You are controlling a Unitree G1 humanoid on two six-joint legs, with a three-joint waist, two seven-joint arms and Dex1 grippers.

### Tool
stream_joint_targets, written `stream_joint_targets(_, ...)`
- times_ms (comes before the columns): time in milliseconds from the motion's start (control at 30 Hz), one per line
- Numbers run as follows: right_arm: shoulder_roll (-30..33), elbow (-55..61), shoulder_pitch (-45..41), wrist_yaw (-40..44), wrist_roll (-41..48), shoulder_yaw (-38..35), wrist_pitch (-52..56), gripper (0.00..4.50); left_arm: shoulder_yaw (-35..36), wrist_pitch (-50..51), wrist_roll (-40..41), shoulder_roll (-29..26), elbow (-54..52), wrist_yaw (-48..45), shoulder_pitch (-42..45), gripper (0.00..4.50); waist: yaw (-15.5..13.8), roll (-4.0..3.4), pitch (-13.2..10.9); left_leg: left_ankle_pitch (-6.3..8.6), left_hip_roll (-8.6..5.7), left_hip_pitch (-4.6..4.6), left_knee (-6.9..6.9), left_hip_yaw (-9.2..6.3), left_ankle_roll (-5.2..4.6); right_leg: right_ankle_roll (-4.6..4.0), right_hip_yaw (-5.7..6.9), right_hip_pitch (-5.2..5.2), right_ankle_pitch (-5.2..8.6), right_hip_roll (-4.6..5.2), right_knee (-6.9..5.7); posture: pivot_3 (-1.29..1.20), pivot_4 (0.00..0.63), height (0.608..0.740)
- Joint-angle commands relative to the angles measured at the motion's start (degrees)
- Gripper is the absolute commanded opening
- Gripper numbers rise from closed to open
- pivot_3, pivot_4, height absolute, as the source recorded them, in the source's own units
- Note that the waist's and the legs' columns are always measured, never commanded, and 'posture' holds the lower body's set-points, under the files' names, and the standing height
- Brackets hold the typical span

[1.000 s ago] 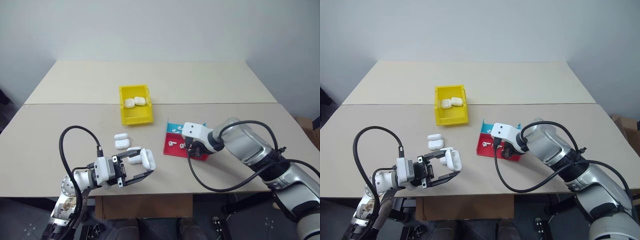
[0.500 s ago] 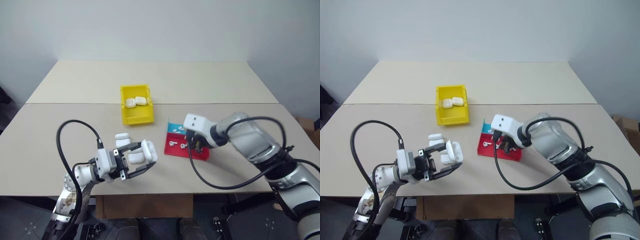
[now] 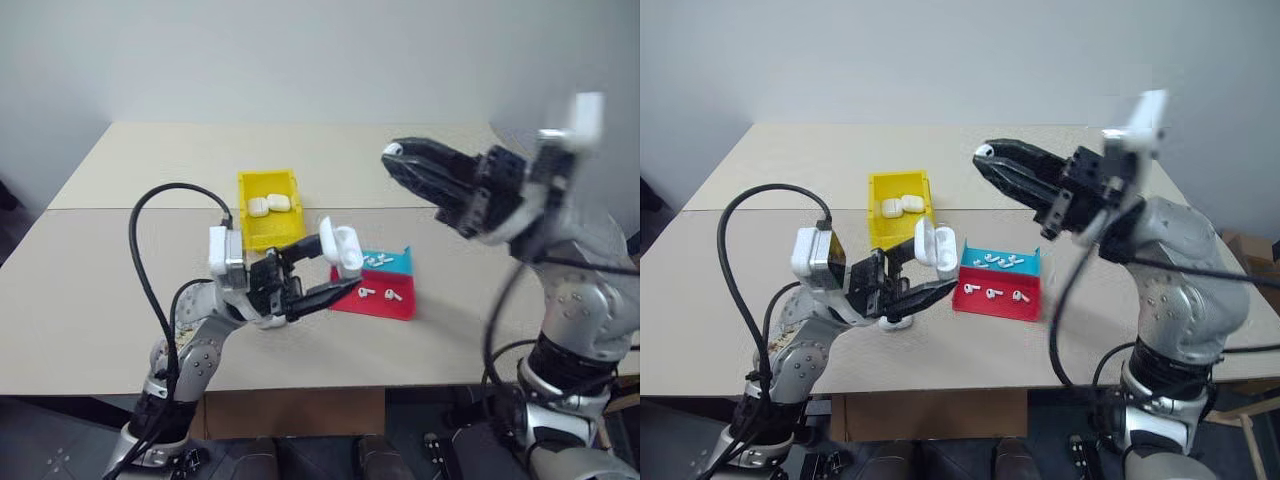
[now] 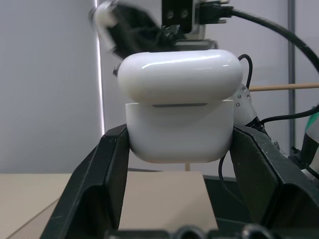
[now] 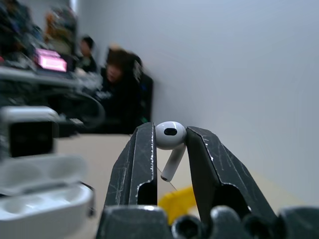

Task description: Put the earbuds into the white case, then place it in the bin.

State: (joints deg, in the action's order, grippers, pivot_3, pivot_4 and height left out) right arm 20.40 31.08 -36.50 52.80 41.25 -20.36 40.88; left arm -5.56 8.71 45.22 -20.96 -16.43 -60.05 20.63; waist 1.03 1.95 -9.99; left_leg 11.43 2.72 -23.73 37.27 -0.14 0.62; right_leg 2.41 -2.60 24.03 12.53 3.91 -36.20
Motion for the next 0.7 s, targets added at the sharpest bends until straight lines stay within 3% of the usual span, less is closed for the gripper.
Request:
stream_joint_targets(33, -0.97, 2.44, 2.30, -0.58, 4.78, 0.93, -4.19, 0.99, 0.96, 0.36, 1.29, 0.33, 0.31, -3.11, 0.91, 2.78, 0.10, 0.00, 0.00, -0.01, 0.01, 0.02, 0.00, 0.00, 0.00, -0.04, -0.03, 0.00, -0.03, -0.03, 0.01, 0.00, 0.150, 0.740)
stream_joint_targets(433, -7.59, -2.53, 8.03, 1.36, 0.26, 10.46, -25.77, 0.99, 2.21, 1.11, 0.87, 1.64, 3.53, -6.78, 2.85, 2.78, 0.08, -0.03, 0.02, -0.14, 0.25, 0.25, -0.02, 0.00, -0.16, 0.08, -0.23, 0.00, 0.04, -0.41, -0.04, 0.00, 0.150, 0.740)
stream_joint_targets(700, -7.17, -7.67, 8.67, 3.72, -2.02, 14.99, -32.08, 0.99, 2.33, 1.83, 0.27, 2.61, 4.72, -7.52, 4.50, 2.78, -0.02, -0.03, 0.02, -0.14, 0.25, 0.25, -0.03, 0.01, -0.16, 0.08, -0.24, 0.01, 0.04, -0.42, -0.04, 0.00, 0.150, 0.740)
